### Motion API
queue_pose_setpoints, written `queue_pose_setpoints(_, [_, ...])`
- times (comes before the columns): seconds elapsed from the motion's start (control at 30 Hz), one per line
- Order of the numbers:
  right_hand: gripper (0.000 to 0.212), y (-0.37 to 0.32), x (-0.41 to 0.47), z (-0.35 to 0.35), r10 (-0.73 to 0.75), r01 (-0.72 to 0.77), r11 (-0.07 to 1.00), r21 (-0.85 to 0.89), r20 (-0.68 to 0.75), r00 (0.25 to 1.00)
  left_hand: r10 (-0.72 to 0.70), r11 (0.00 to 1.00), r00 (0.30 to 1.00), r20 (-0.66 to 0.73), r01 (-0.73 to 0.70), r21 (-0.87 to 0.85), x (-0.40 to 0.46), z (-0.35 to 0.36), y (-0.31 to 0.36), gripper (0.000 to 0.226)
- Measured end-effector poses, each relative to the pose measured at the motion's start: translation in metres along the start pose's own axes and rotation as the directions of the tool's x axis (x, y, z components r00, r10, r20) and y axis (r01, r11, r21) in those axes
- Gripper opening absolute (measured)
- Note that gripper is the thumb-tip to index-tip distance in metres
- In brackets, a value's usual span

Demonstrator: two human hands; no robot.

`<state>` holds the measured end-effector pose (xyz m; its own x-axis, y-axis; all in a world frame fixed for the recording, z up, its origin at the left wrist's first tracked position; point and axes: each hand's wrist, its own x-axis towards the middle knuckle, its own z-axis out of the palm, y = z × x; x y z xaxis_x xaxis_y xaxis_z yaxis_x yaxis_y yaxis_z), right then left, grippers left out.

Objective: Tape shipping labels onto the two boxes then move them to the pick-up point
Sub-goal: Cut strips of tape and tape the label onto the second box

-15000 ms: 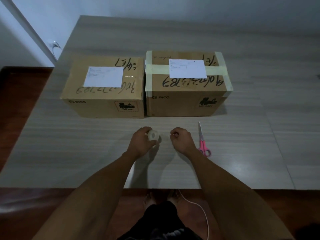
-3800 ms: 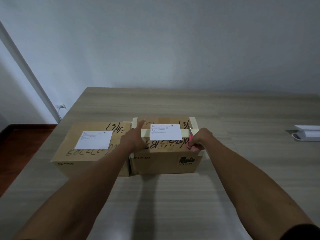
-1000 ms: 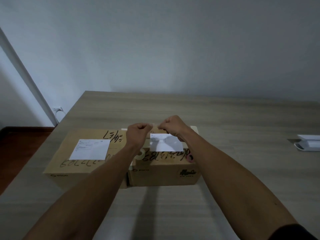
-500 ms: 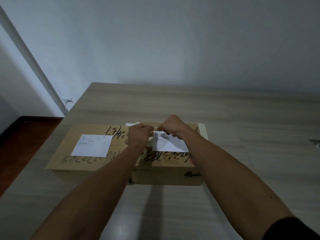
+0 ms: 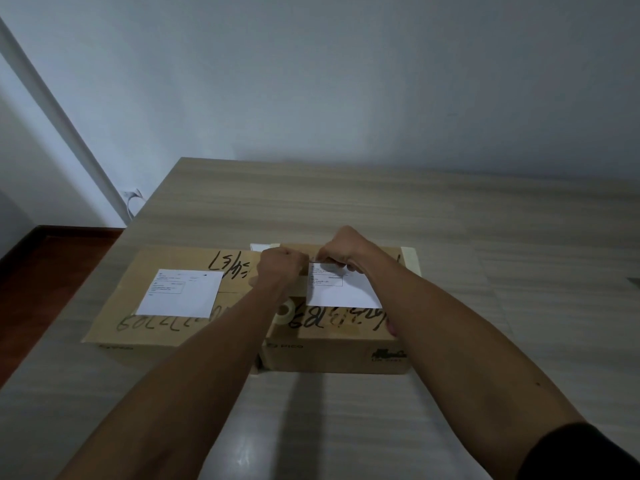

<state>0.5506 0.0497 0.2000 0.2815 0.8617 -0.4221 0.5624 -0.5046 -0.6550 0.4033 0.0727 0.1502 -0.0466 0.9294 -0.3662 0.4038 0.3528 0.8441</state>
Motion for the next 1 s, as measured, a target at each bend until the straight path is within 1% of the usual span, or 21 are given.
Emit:
queue_pose_setpoints(0.07, [0.039, 0.002, 0.003, -0.001, 0.007, -0.007, 1.000, -0.007, 0.002, 1.000, -0.029, 0.999, 0.999, -0.025, 0.030, 0.041, 0.003, 0.004, -0.001, 0.018])
queue_pose_setpoints(0.13, [0.039, 0.003, 0.005, 0.001, 0.012, -0.012, 1.000, -0.010, 0.022, 1.000, -0.045, 0.998, 0.998, -0.038, 0.047, 0.050, 0.009, 0.009, -0.002, 0.017])
queue_pose_setpoints(0.23, [0.035, 0.003, 0.009, 0.006, 0.003, -0.003, 1.000, -0.006, 0.019, 1.000, -0.035, 0.995, 0.999, 0.008, 0.034, 0.097, 0.011, 0.008, 0.000, 0.014])
queue_pose_setpoints(0.3, [0.032, 0.003, 0.012, 0.008, 0.000, 0.000, 1.000, 0.000, 0.001, 1.000, -0.048, 0.989, 0.998, 0.026, 0.044, 0.142, 0.011, 0.009, 0.002, 0.018])
queue_pose_setpoints(0.4, [0.029, 0.002, 0.013, 0.011, 0.009, -0.009, 1.000, 0.001, -0.001, 1.000, -0.034, 0.954, 0.997, -0.064, 0.051, 0.296, 0.011, 0.013, 0.003, 0.025])
queue_pose_setpoints(0.47, [0.031, 0.001, 0.013, 0.011, 0.019, -0.019, 1.000, -0.005, -0.003, 1.000, -0.037, 0.950, 0.995, -0.091, 0.064, 0.306, 0.011, 0.014, 0.003, 0.025])
queue_pose_setpoints(0.57, [0.033, 0.000, 0.014, 0.011, 0.030, -0.030, 1.000, 0.001, -0.016, 0.999, -0.035, 0.927, 0.994, -0.100, 0.069, 0.368, 0.011, 0.014, 0.003, 0.024])
queue_pose_setpoints(0.67, [0.031, 0.001, 0.016, 0.014, 0.037, -0.036, 0.999, 0.016, -0.026, 0.999, -0.018, 0.933, 0.993, -0.113, 0.058, 0.356, 0.010, 0.013, 0.002, 0.024])
queue_pose_setpoints(0.73, [0.031, 0.002, 0.017, 0.015, 0.037, -0.037, 0.999, 0.016, -0.037, 0.999, 0.004, 0.928, 0.995, -0.096, 0.032, 0.371, 0.009, 0.013, 0.002, 0.022])
queue_pose_setpoints(0.9, [0.033, 0.001, 0.018, 0.014, 0.063, -0.063, 0.998, 0.007, -0.033, 0.997, 0.019, 0.931, 0.991, -0.132, 0.031, 0.365, 0.009, 0.014, 0.001, 0.021])
queue_pose_setpoints(1.0, [0.034, 0.001, 0.021, 0.015, 0.069, -0.070, 0.997, -0.021, -0.027, 0.997, 0.036, 0.923, 0.993, -0.111, 0.010, 0.384, 0.009, 0.015, 0.000, 0.022])
